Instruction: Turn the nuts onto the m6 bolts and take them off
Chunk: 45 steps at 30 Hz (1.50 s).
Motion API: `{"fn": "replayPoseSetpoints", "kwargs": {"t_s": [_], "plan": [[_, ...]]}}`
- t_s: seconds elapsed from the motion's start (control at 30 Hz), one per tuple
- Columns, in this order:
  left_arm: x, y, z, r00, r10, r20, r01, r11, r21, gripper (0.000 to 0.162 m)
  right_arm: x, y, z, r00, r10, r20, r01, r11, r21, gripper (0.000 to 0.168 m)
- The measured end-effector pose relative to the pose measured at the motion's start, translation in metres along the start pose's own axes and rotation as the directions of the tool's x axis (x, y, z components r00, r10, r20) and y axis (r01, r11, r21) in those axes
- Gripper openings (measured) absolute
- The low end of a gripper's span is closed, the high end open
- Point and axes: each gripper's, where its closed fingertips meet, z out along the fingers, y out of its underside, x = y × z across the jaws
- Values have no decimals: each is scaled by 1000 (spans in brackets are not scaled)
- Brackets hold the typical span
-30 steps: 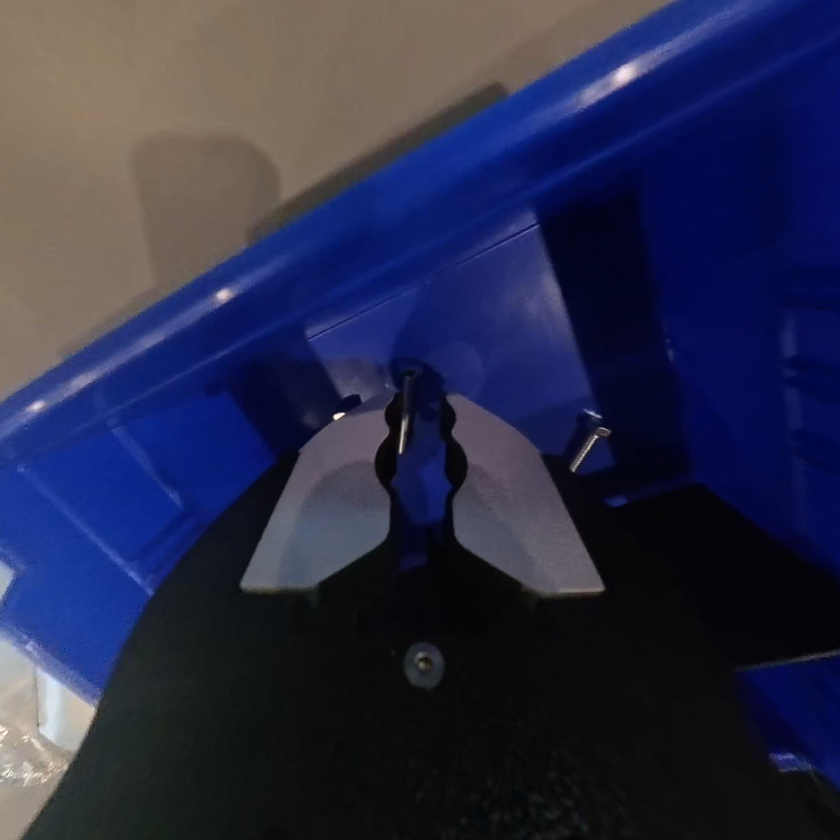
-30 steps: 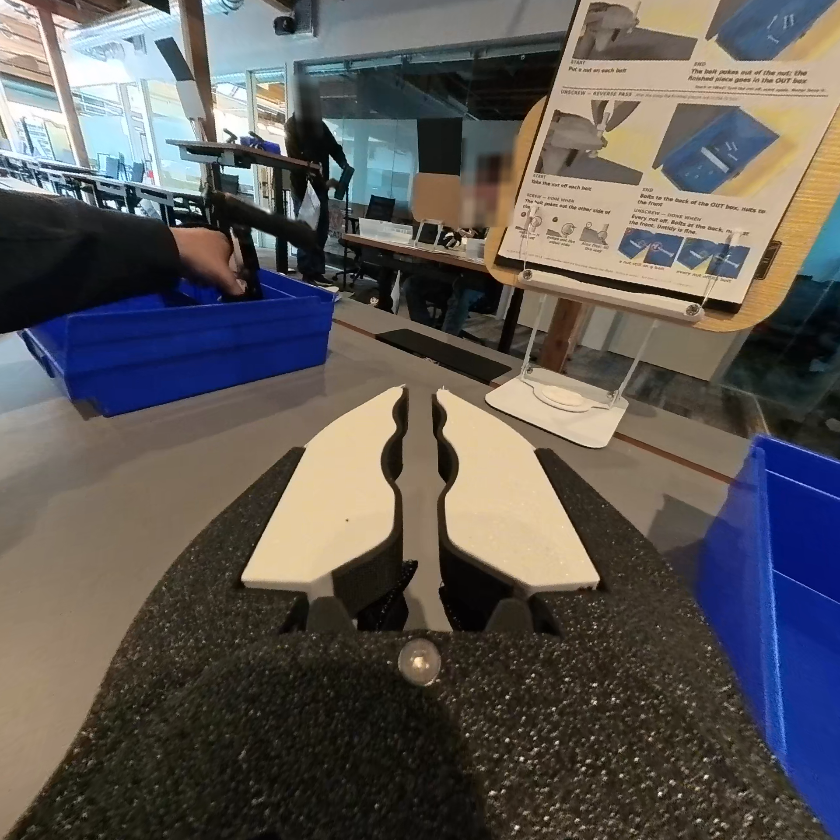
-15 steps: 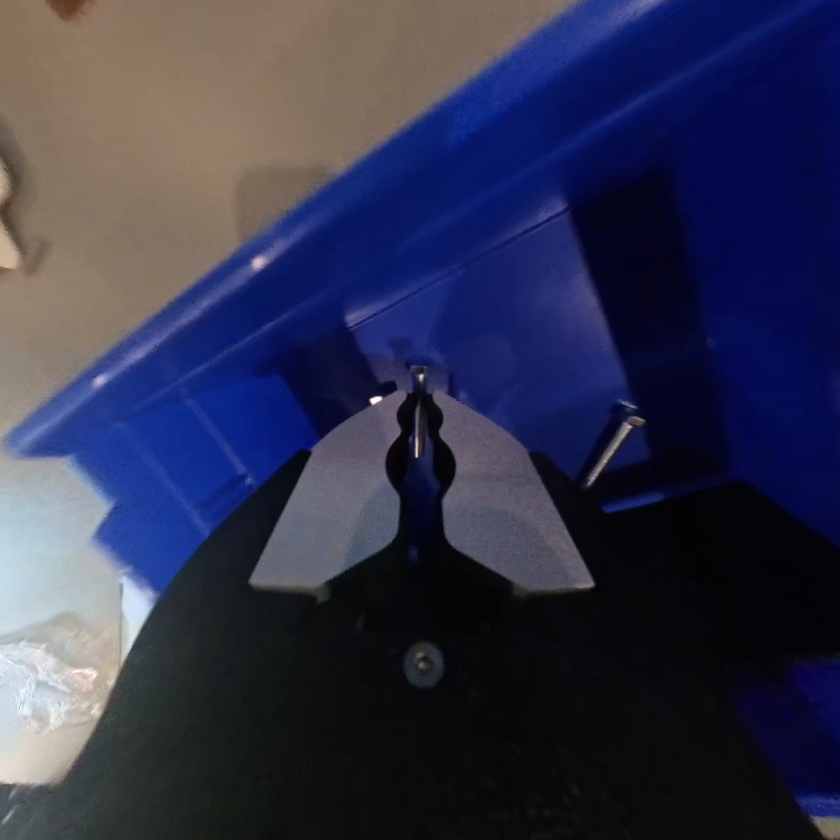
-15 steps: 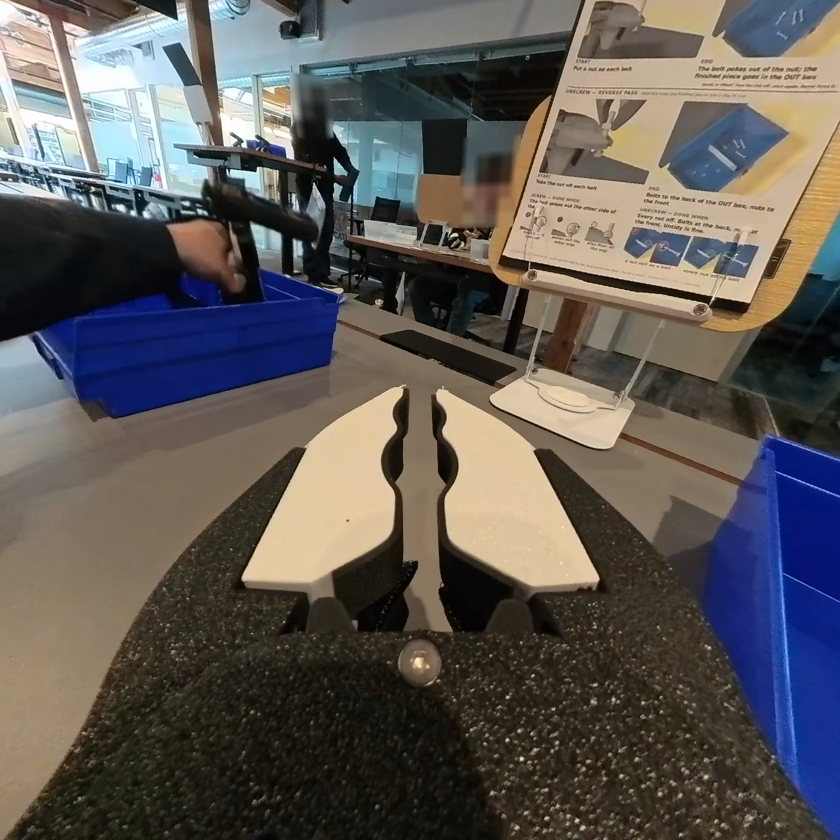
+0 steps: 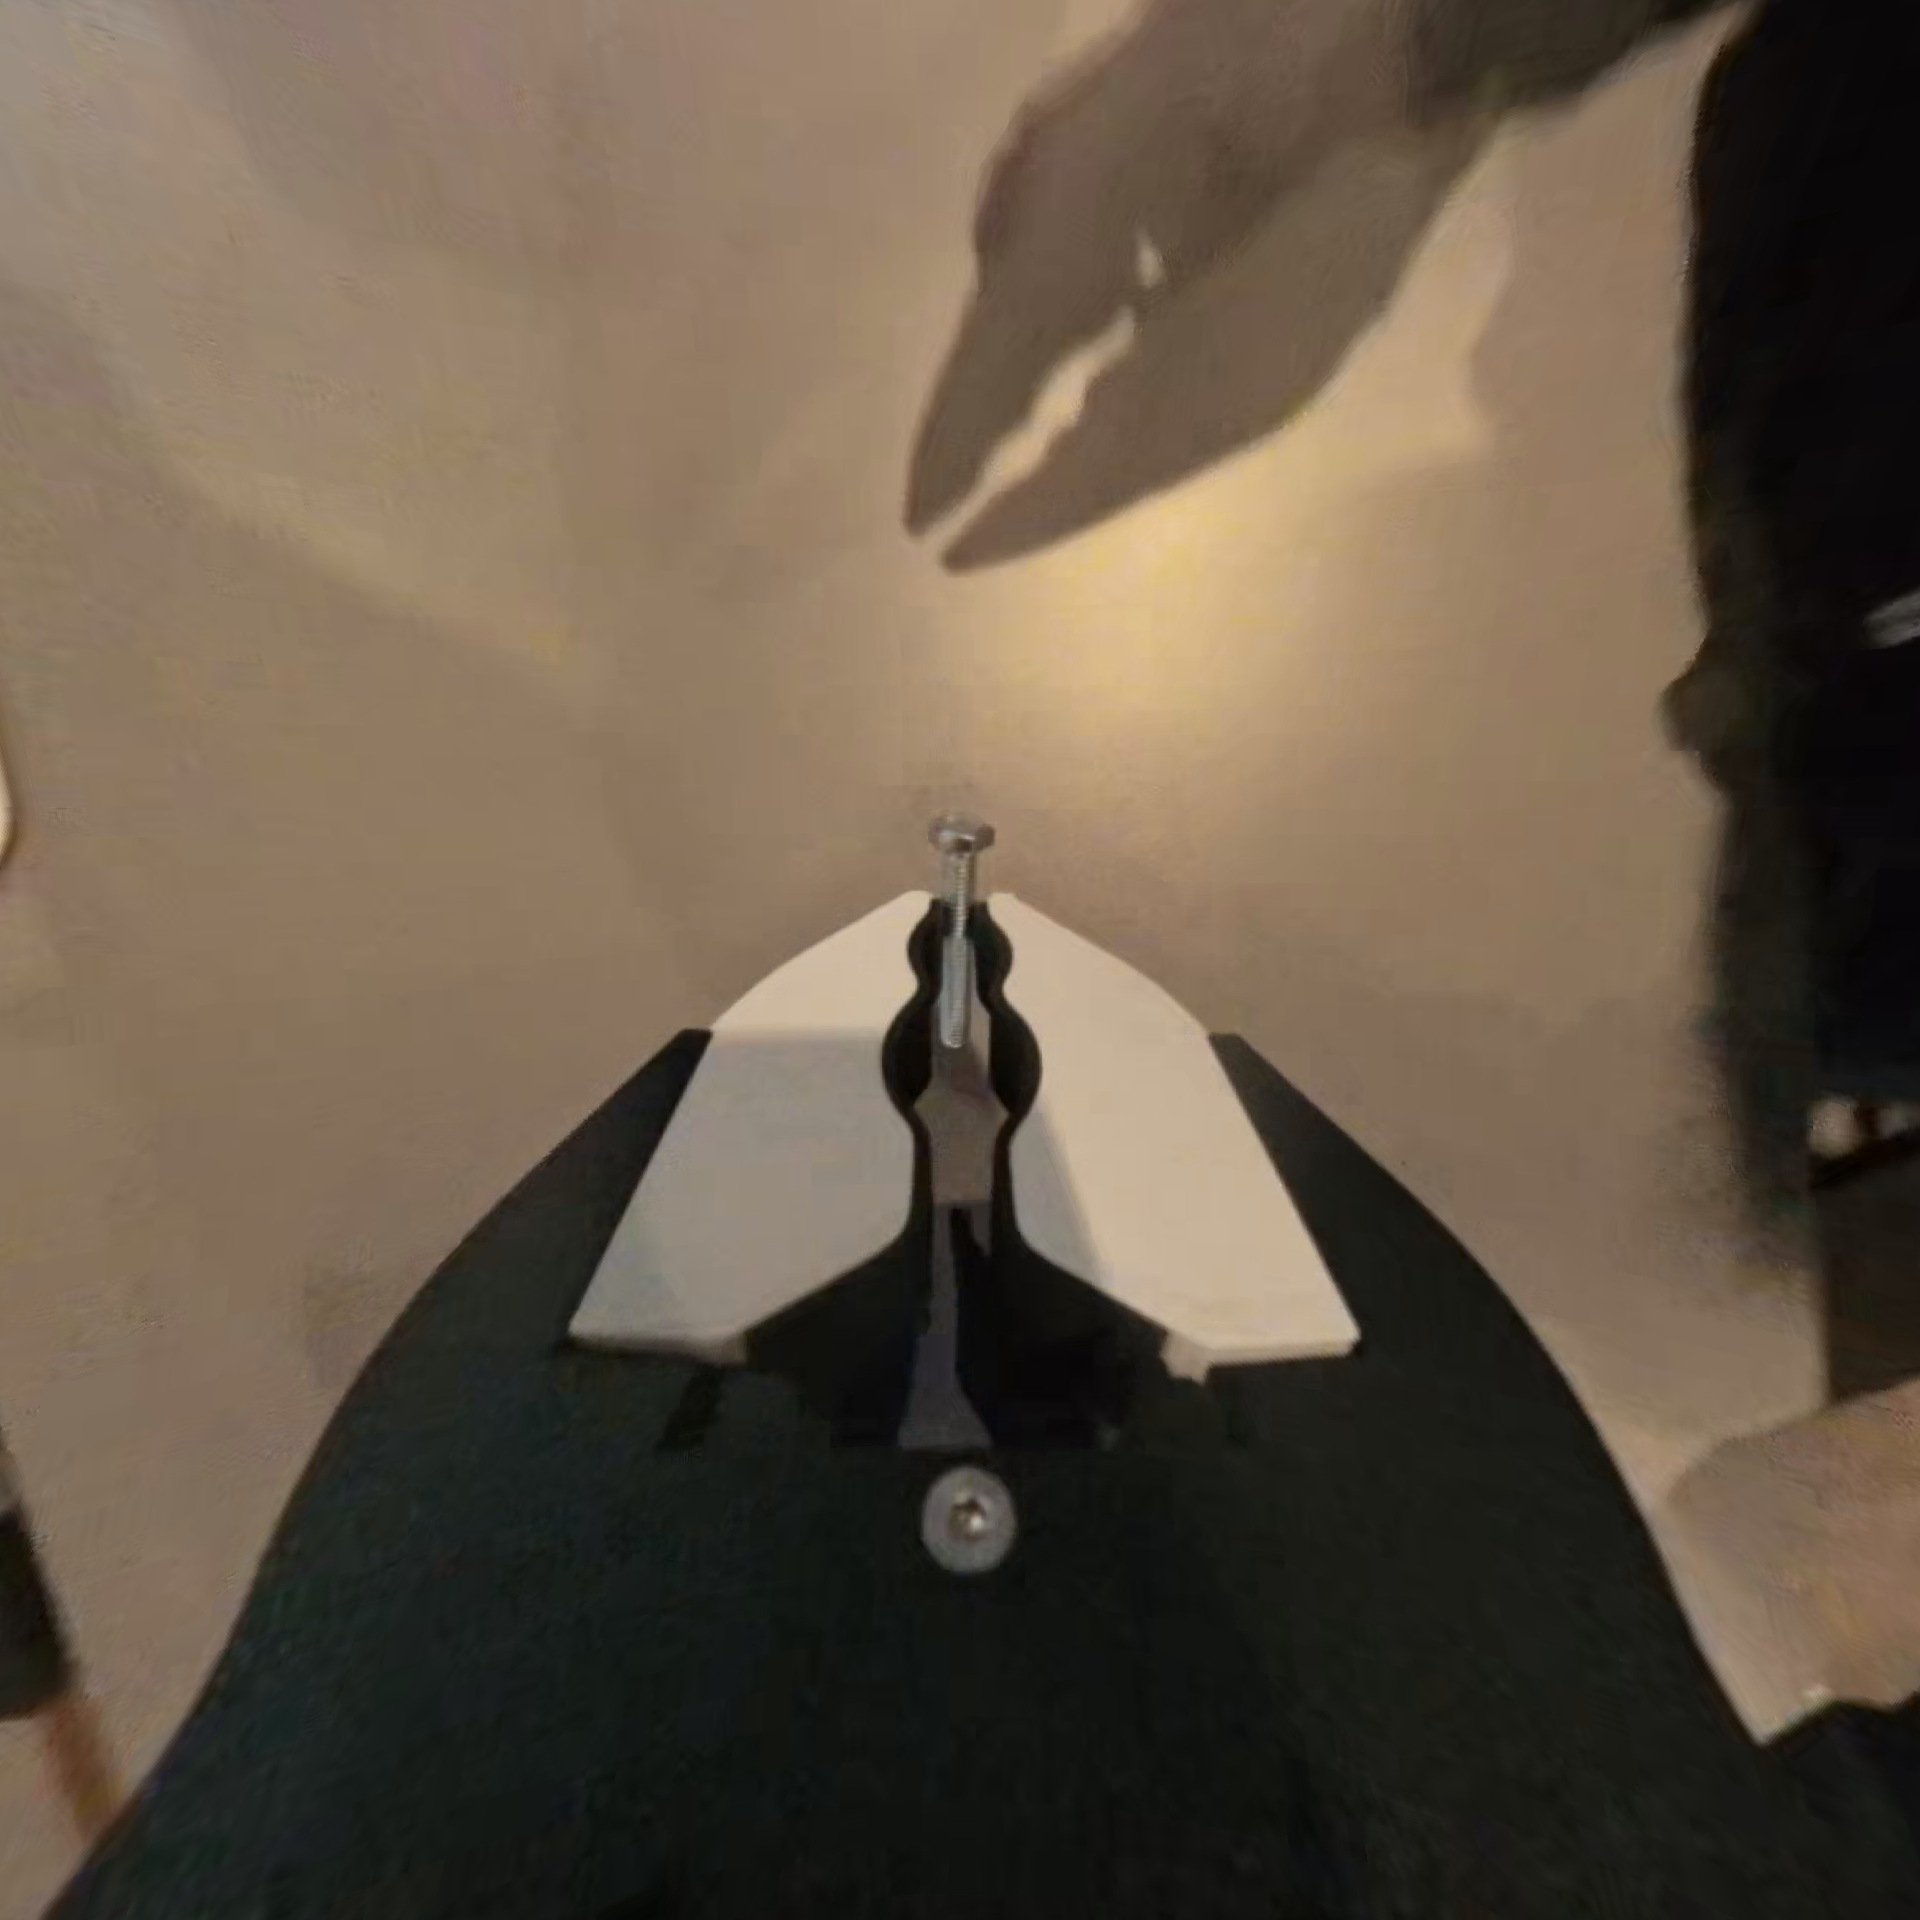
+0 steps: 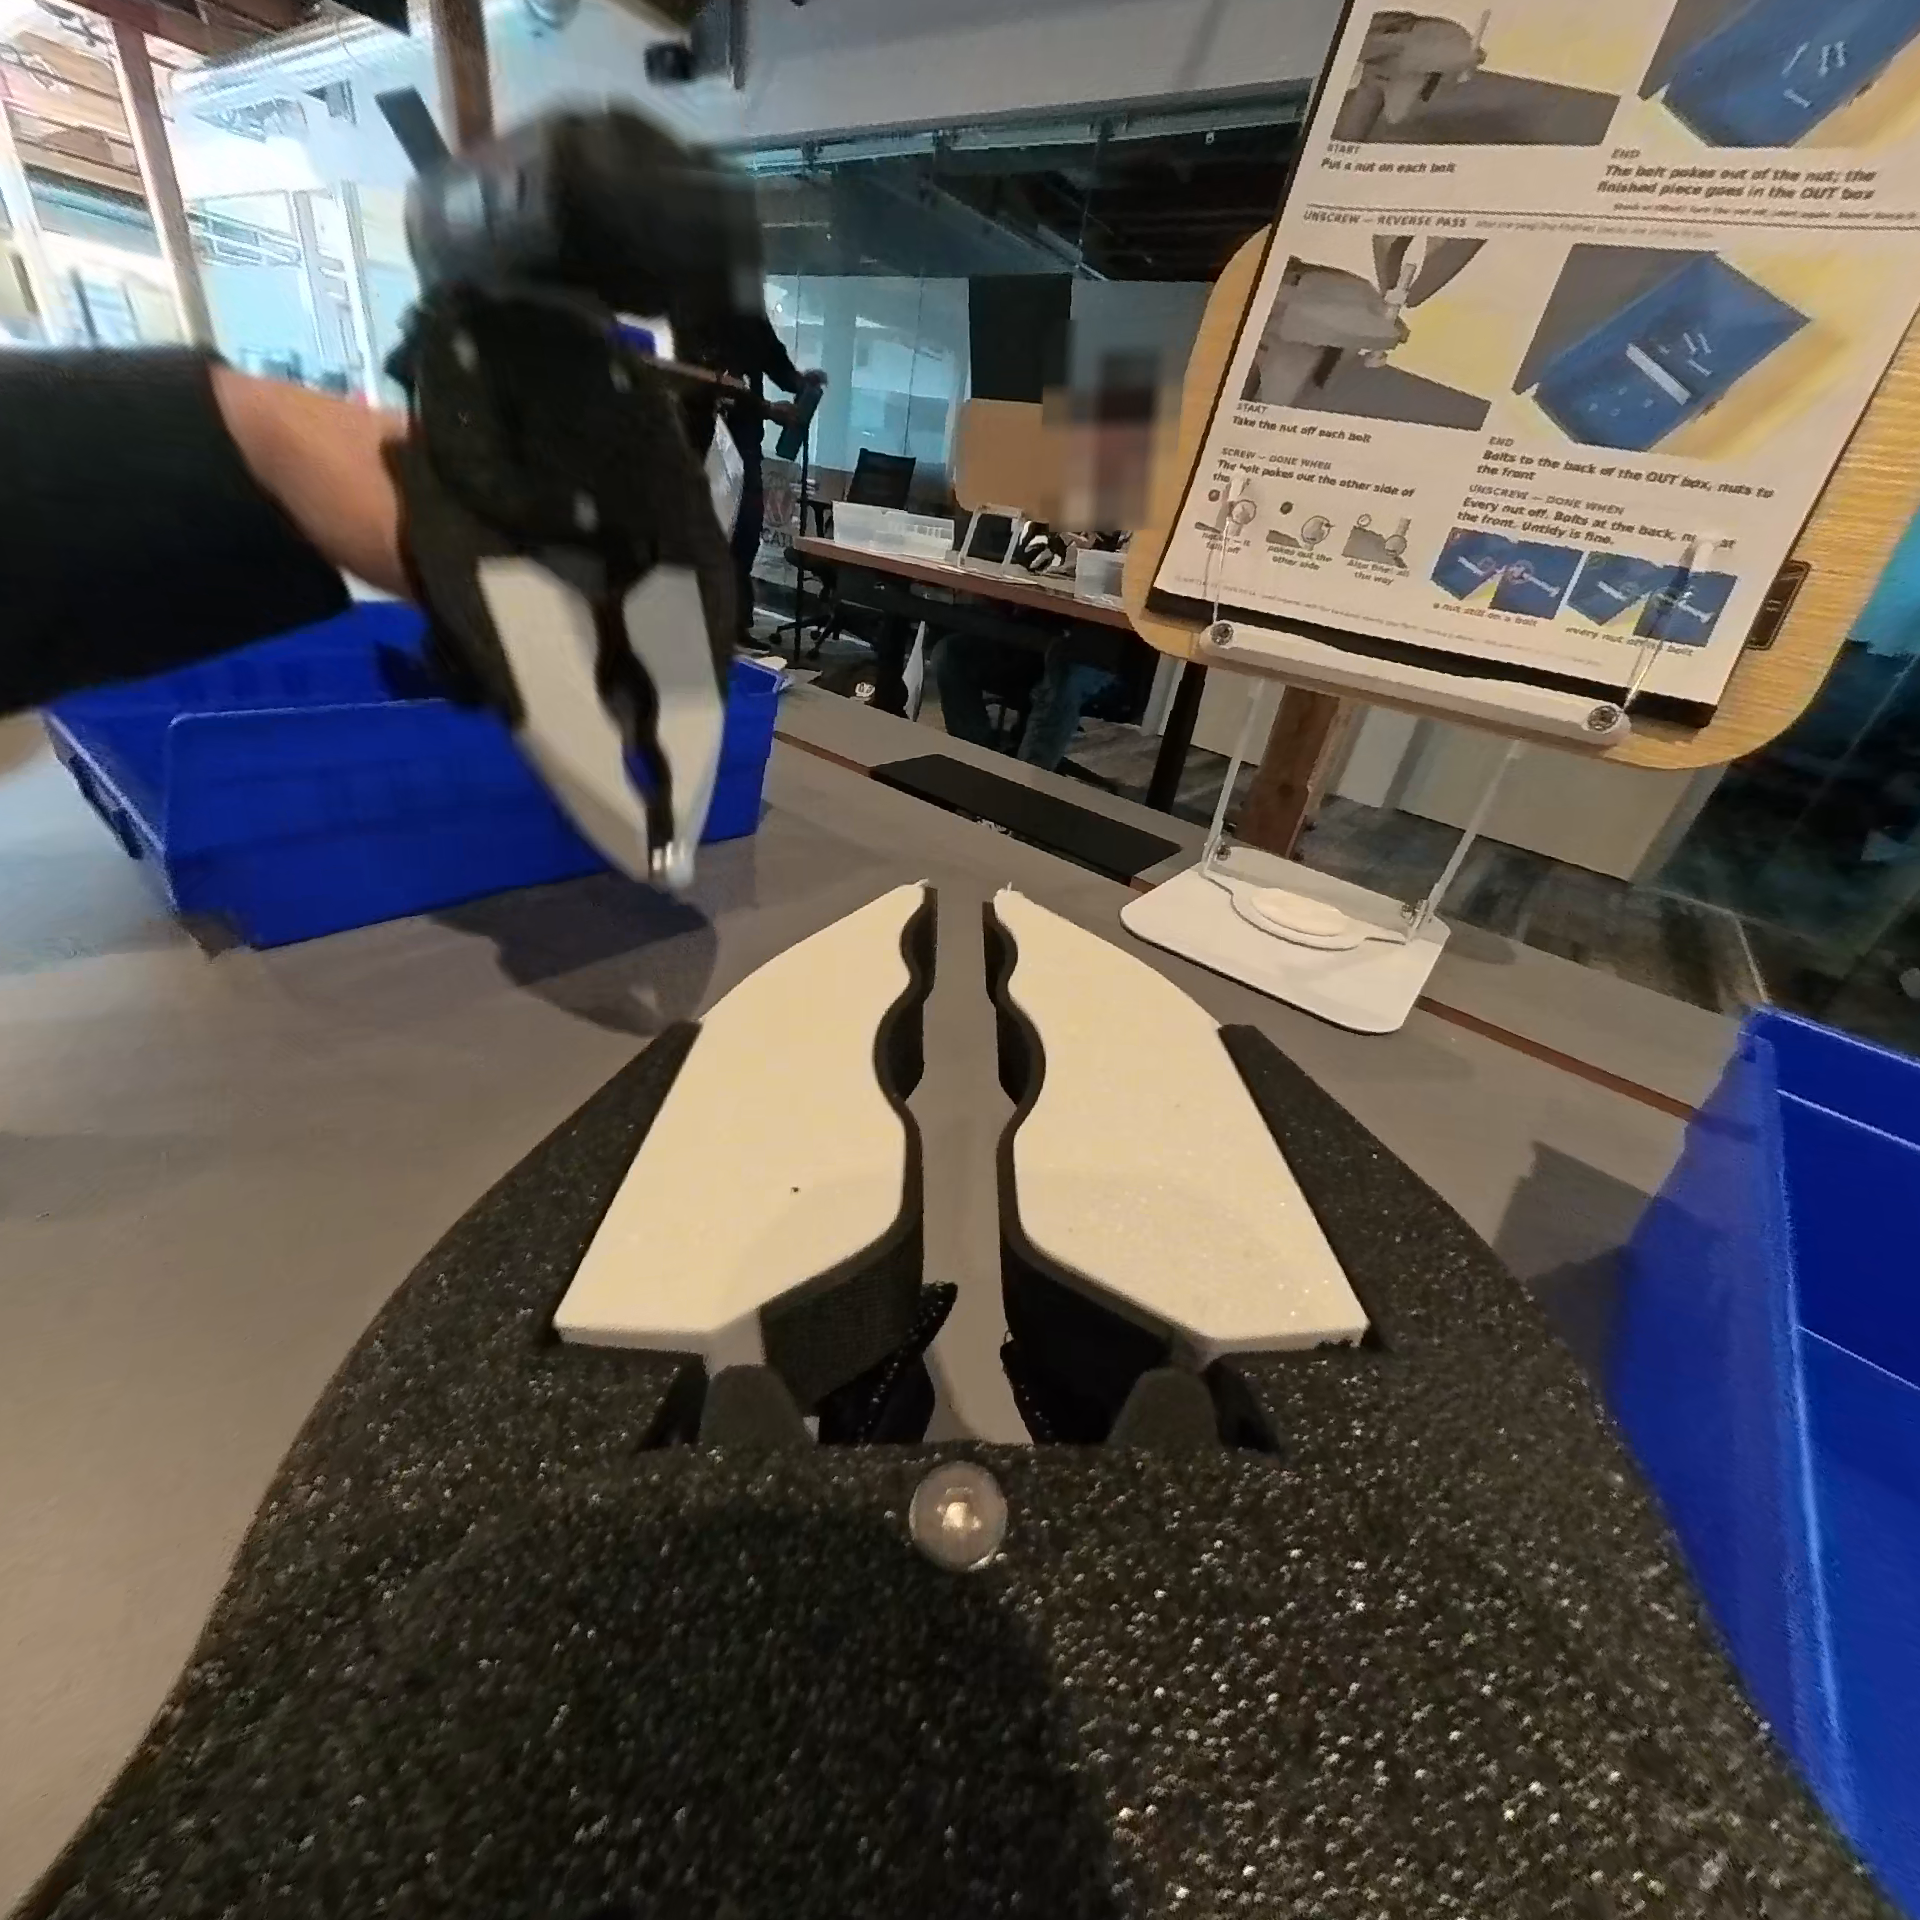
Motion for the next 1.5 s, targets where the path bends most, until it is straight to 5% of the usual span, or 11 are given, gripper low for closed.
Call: {"fn": "replayPoseSetpoints", "kwargs": {"t_s": [0.1,0.23,0.4,0.53,0.6,0.73,0.8,0.97,1.13,1.23,1.5], "plan": [[9,1,46,985,174,14,-169,971,-170,5,3,-1,-1,1000,9,-8,-9,1000,8,7],[6,0,73,976,214,49,-192,942,-274,5,4,-1,-2,1000,19,-10,-19,1000,10,8],[7,3,89,978,197,64,-174,950,-261,5,3,-1,-2,1000,6,-11,-6,1000,8,7],[11,7,93,995,70,73,-51,971,-235,54,4,0,-1,1000,13,-12,-13,1000,4,8],[13,3,81,996,9,93,7,987,-162,70,5,1,-1,1000,13,-16,-13,1000,2,8],[8,8,11,955,-105,277,101,994,31,65,5,3,0,1000,20,-12,-20,1000,0,8],[-1,33,-43,869,-239,433,214,971,106,57,3,3,1,1000,18,-9,-18,1000,-5,8],[4,133,-138,557,-616,557,545,777,314,46,-1,6,3,1000,-6,-4,6,1000,-20,8],[20,222,-121,294,-861,415,813,453,366,13,0,6,3,1000,-2,-4,2,1000,-22,8],[27,246,-95,195,-934,299,895,295,336,16,0,7,4,1000,2,-3,-2,1000,-24,8],[37,286,-60,84,-939,333,972,150,180,20,0,6,3,1000,9,-1,-9,1000,-19,8]]}}
